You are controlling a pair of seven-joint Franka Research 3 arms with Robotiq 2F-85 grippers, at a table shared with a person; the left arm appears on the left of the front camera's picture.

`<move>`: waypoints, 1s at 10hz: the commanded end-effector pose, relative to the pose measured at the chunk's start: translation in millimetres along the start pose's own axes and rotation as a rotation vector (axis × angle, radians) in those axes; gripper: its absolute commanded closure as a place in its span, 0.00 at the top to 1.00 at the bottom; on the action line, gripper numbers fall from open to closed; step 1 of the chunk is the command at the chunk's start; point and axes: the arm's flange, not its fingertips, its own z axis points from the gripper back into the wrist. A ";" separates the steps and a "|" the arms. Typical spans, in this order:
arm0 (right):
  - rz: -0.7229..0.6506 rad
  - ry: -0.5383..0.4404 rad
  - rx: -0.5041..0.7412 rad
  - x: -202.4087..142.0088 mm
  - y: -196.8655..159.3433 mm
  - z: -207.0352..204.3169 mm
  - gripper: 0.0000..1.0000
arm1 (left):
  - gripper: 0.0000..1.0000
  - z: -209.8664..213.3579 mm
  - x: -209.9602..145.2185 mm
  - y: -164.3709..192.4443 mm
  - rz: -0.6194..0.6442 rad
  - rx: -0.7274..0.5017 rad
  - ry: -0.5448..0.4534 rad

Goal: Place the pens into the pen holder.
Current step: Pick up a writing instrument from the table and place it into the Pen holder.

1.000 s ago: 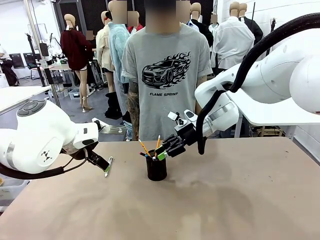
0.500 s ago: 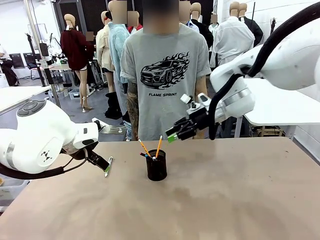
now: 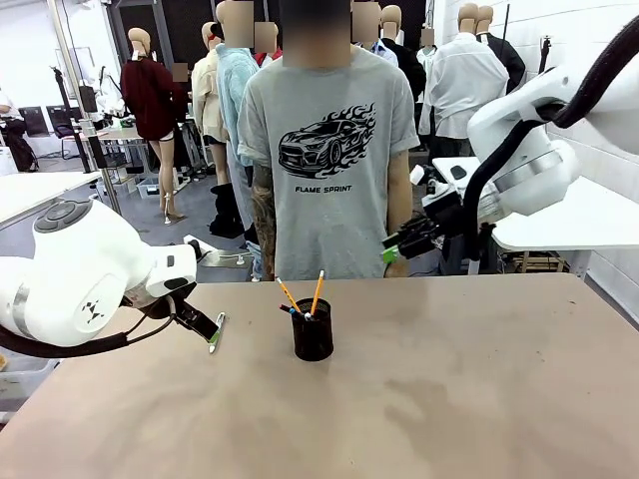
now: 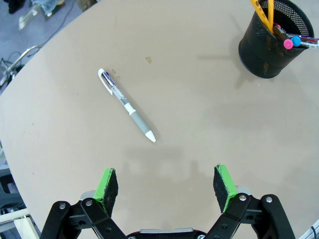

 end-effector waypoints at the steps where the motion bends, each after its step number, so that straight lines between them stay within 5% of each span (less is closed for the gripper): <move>1: -0.192 0.159 -0.050 3.4 5.6 18.1 0.63 | 1.00 0.6 -0.8 1.9 0.005 -0.001 -0.001; 6: -0.566 0.465 -0.194 16.7 -2.5 59.0 0.63 | 1.00 0.6 -0.8 1.9 0.005 -0.001 -0.001; 10: -0.688 0.805 -0.455 23.5 0.7 61.3 0.63 | 1.00 0.6 -0.8 1.9 0.005 -0.001 -0.001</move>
